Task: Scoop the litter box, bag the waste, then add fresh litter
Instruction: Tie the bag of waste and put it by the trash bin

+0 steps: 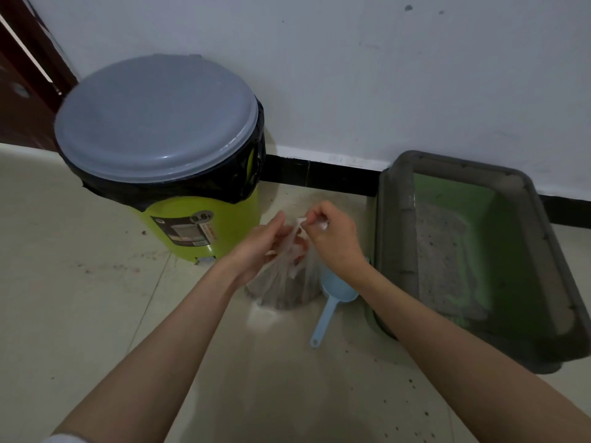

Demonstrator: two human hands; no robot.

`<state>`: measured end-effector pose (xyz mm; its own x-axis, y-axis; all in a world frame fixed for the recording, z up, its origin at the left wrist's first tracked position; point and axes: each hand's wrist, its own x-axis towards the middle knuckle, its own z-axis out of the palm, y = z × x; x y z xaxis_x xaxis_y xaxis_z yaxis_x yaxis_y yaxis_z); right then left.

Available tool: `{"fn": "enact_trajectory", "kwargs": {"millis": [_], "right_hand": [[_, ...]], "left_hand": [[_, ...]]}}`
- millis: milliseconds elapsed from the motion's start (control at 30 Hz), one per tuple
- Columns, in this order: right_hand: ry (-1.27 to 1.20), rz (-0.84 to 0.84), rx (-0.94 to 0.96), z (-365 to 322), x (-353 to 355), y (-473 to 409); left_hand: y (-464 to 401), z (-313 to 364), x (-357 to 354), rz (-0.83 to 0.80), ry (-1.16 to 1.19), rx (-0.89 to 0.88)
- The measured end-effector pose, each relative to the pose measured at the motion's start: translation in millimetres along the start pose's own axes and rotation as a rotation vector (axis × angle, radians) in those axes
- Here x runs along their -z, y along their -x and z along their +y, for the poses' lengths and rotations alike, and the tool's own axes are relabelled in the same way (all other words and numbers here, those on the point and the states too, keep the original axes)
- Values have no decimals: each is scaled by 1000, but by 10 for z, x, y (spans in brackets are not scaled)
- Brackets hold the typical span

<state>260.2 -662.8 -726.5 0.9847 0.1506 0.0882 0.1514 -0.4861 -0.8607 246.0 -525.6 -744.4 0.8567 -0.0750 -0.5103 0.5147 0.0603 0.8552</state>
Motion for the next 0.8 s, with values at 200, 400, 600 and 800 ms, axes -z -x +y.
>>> {"fn": "enact_trajectory", "kwargs": {"millis": [200, 400, 600, 800], "right_hand": [[210, -42, 139, -13, 27, 16], [636, 164, 533, 238, 98, -48], [117, -142, -491, 261, 134, -49], [-925, 129, -1050, 511, -106, 41]], "left_hand": [[-8, 146, -38, 99, 342, 38], [-17, 25, -91, 162, 490, -204], [15, -325, 99, 295, 969, -150], [61, -703, 510, 566, 868, -35]]}}
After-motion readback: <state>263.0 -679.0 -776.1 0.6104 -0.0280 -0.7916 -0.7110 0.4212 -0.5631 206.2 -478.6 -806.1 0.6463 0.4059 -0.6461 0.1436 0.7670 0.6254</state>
